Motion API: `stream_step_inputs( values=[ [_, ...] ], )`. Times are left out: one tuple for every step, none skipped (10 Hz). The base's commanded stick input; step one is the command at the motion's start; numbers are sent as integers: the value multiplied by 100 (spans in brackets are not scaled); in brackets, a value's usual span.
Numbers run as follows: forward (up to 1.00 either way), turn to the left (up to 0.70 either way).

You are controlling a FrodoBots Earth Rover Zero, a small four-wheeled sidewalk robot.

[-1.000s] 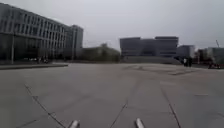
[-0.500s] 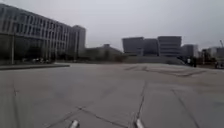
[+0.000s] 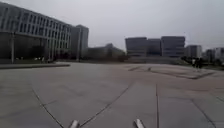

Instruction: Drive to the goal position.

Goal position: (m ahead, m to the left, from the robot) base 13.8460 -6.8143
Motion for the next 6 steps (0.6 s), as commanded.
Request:
stream_step_inputs(
  values=[
    [100,2],
    [100,2],
    [100,2],
    [100,2],
    [100,2],
    [100,2]
  ],
)
